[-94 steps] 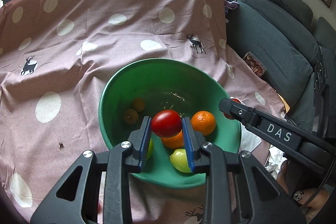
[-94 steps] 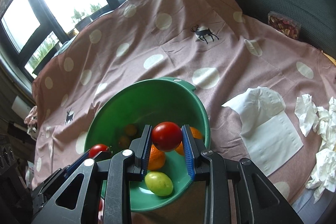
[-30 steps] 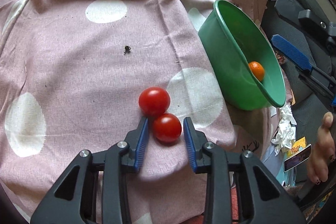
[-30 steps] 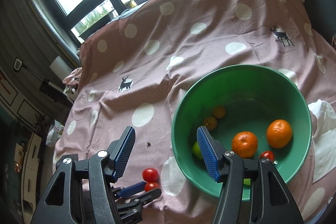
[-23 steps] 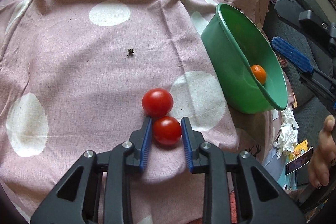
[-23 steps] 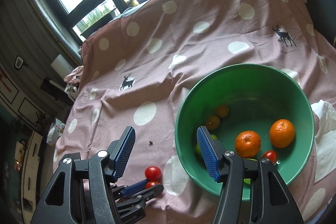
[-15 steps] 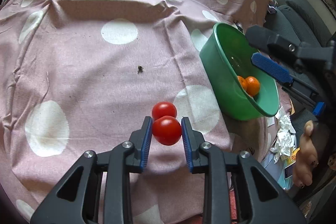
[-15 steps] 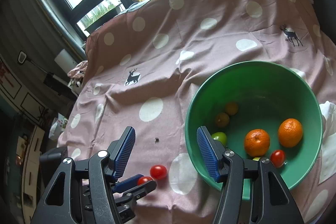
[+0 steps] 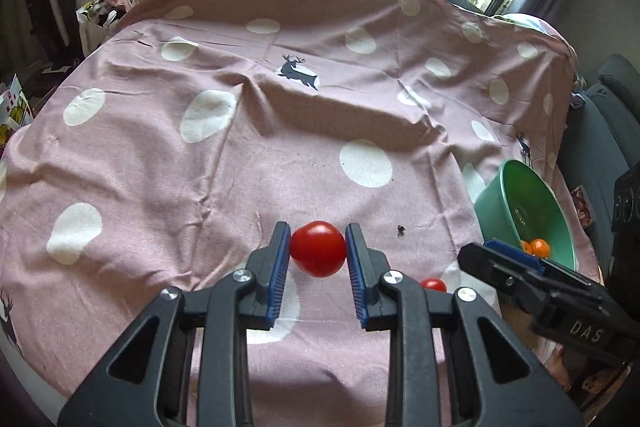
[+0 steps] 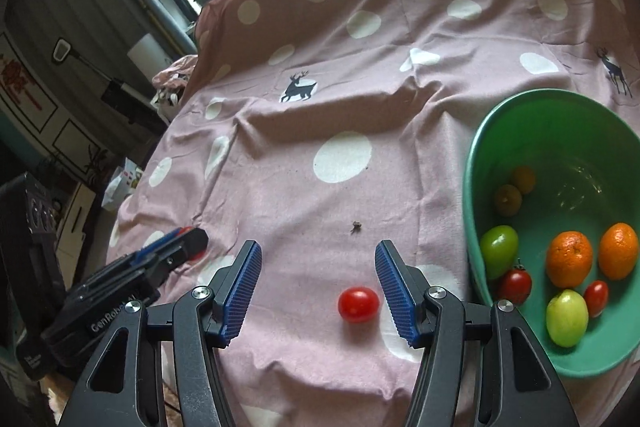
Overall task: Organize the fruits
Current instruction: 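Close the right gripper on the last cherry tomato while the left gripper holds its tomato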
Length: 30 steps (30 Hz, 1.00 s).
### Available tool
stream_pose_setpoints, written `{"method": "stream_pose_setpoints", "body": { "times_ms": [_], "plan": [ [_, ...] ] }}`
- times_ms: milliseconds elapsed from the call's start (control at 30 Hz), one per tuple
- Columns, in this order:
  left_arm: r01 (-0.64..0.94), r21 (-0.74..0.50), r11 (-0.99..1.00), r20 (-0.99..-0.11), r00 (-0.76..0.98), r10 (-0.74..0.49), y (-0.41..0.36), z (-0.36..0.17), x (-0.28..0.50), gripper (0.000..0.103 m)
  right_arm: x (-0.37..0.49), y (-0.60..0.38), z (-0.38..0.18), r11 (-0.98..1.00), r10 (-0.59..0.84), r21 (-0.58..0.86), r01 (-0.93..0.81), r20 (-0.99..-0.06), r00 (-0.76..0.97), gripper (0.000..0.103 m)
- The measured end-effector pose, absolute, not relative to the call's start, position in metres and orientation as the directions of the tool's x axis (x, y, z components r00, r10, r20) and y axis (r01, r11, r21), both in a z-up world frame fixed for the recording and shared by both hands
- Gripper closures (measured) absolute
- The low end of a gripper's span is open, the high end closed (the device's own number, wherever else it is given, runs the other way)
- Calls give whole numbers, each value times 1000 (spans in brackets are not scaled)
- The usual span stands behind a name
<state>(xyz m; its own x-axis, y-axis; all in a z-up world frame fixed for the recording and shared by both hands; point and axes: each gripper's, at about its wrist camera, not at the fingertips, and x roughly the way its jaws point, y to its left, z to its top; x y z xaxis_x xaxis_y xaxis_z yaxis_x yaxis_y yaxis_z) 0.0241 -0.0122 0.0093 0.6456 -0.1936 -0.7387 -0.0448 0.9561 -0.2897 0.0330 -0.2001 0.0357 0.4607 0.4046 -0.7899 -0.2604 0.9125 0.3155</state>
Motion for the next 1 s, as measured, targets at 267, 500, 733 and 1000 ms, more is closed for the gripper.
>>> {"method": "stream_pose_setpoints", "body": {
  "times_ms": [267,500,733,1000],
  "plan": [
    [-70,-289,955,-730,661,-173,0,13,23,75,37,-185,3,936,327,243,-254,-869,373,56],
    [-76,-287,955,-727,667,-165,0,14,22,75,40,-191,-11,961,230,156,-228,-909,348,59],
    [-72,-291,954,-722,671,-170,1,16,20,75,37,-189,-17,964,191,110,-244,-921,339,67],
    [-65,-286,956,-715,678,-167,-1,19,18,75,39,-181,-19,960,188,99,-260,-921,342,71]
  ]
}}
